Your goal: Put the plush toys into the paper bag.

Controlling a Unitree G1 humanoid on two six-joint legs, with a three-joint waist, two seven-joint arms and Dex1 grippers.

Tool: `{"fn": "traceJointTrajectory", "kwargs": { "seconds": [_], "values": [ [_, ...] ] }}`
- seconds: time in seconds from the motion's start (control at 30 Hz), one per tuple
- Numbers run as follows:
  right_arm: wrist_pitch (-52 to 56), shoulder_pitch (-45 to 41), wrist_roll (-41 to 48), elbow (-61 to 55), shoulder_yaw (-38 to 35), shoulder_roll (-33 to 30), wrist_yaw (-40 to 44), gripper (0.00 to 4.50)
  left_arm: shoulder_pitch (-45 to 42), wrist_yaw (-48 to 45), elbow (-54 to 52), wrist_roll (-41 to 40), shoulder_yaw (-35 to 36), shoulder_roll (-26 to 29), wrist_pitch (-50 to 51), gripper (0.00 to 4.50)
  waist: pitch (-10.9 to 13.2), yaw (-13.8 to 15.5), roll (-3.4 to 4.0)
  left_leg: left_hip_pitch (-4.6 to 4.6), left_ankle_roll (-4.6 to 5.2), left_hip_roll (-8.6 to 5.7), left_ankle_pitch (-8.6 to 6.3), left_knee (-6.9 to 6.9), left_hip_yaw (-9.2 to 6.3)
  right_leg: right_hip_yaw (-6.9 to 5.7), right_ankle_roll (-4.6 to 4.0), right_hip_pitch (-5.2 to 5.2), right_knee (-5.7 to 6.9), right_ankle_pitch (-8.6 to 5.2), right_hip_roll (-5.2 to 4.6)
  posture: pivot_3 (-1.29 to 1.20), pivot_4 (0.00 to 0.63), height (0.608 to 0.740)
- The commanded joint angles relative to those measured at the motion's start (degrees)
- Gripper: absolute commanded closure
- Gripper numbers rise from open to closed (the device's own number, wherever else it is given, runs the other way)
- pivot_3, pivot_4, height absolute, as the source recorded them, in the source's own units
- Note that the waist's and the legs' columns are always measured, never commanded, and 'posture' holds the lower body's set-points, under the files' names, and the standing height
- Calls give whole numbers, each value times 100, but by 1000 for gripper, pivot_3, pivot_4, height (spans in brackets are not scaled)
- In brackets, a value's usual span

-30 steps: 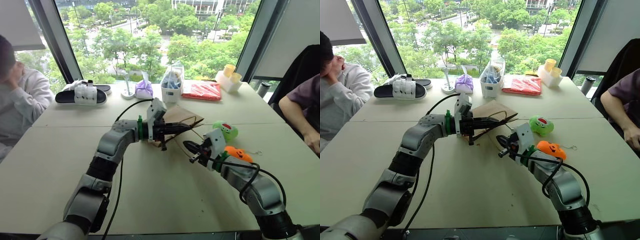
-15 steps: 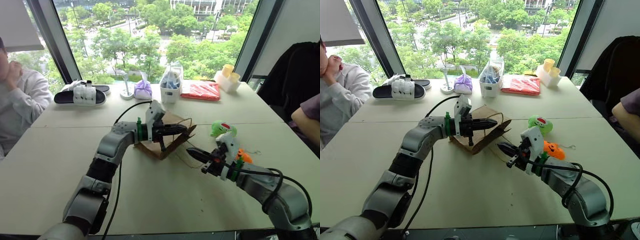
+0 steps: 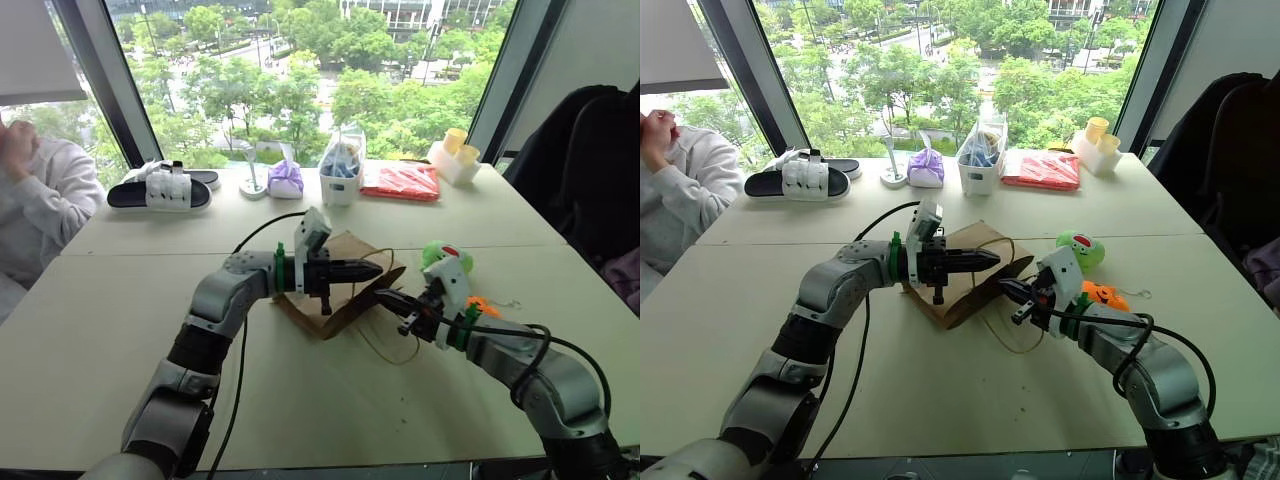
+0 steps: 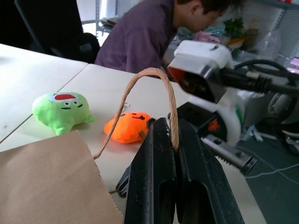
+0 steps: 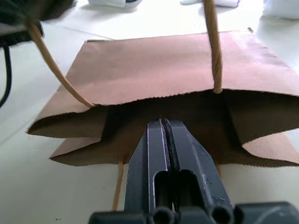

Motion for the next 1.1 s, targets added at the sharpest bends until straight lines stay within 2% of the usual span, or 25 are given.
{"fn": "traceJointTrajectory", "kwargs": {
  "seconds": [0.03,0.27,0.4,0.67,0.87,1.1],
  "values": [
    [-391,-324,-431,441,406,96,260,4500,-25,67,-366,-252,151,-33,147,4481,0,-1,0,0,0,0,0,0,0,0,0,0,0,0,0,0,150,740],
    [-860,-870,-1015,1387,828,476,424,4500,35,167,-630,-653,302,-21,506,4481,0,-9,0,0,-38,0,22,0,-1,1,-1,0,0,0,0,0,150,740],
    [-1096,-1160,-1337,1881,1053,699,528,4500,37,174,-631,-615,272,39,443,4481,0,-21,1,1,-43,1,25,-2,-1,3,-2,-5,8,1,1,0,150,740],
    [-1293,-1039,-1964,2459,1426,1174,316,4500,-483,87,-60,-208,340,281,-276,4481,-1,-12,1,-2,-52,-1,30,-2,-2,5,-3,-9,10,2,2,0,150,740],
    [-1534,-1011,-2204,2742,1321,1542,26,4500,-553,-16,-205,-246,270,300,-298,4481,-2,-29,3,-1,-54,0,31,-5,0,11,-3,-17,19,2,2,0,150,740],
    [-1586,-910,-2392,2762,1360,1667,-46,4500,-614,225,-870,-715,437,102,160,4481,-2,-32,3,-1,-54,0,31,-5,1,15,-3,-20,25,2,2,0,150,740]
  ]
}}
